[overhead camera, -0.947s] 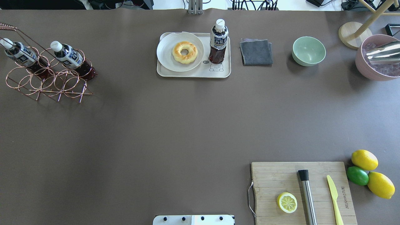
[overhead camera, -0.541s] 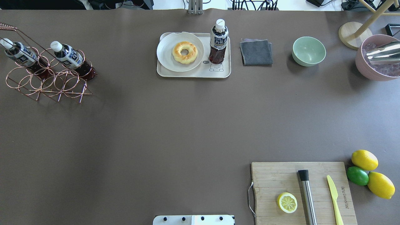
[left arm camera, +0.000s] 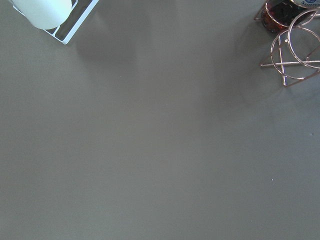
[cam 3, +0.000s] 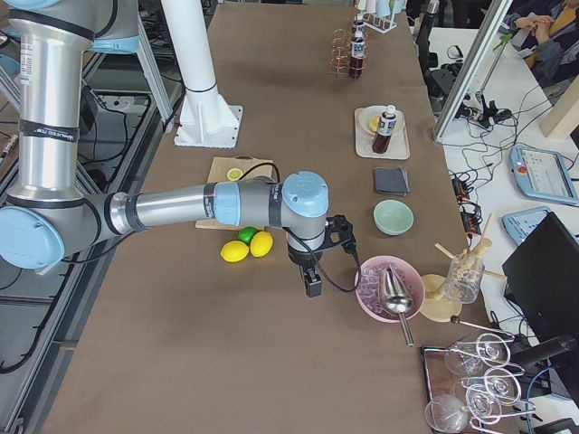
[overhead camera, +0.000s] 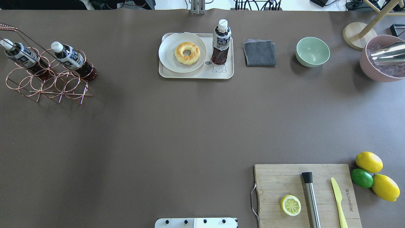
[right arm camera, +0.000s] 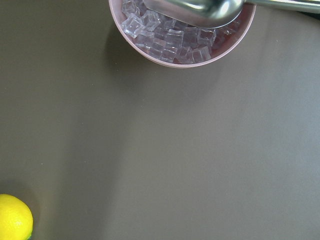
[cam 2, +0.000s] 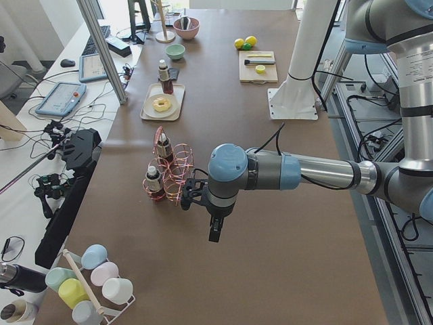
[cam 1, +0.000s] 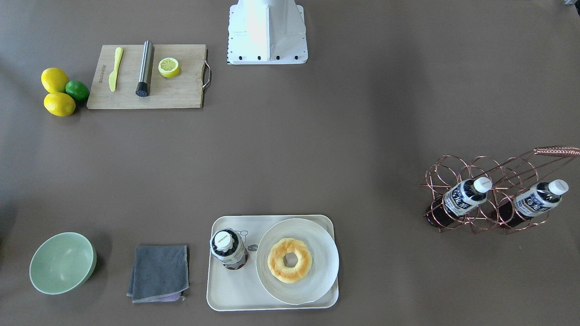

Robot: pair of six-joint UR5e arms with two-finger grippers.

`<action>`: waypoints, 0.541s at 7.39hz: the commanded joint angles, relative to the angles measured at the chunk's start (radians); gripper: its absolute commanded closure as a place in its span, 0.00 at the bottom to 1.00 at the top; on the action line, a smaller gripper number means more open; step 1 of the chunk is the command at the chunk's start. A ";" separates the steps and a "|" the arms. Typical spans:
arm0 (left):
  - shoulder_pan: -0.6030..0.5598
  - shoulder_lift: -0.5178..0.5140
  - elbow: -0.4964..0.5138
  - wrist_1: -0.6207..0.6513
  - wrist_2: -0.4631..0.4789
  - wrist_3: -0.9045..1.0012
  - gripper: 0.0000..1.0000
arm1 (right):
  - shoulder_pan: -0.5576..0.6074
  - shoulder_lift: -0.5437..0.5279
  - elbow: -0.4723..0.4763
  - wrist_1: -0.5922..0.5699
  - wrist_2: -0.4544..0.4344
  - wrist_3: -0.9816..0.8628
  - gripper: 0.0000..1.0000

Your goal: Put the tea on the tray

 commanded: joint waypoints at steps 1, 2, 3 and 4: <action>-0.002 0.007 -0.003 0.000 0.000 0.000 0.03 | -0.001 -0.002 -0.002 0.000 -0.002 -0.001 0.00; -0.002 0.007 0.000 -0.001 0.000 0.000 0.03 | -0.001 -0.002 -0.004 0.000 -0.002 -0.001 0.00; -0.002 0.007 0.001 -0.001 0.000 0.000 0.03 | -0.002 -0.002 -0.002 0.000 0.000 -0.002 0.00; -0.004 0.007 0.006 -0.003 0.000 0.000 0.03 | -0.001 -0.002 -0.002 0.002 0.004 -0.002 0.00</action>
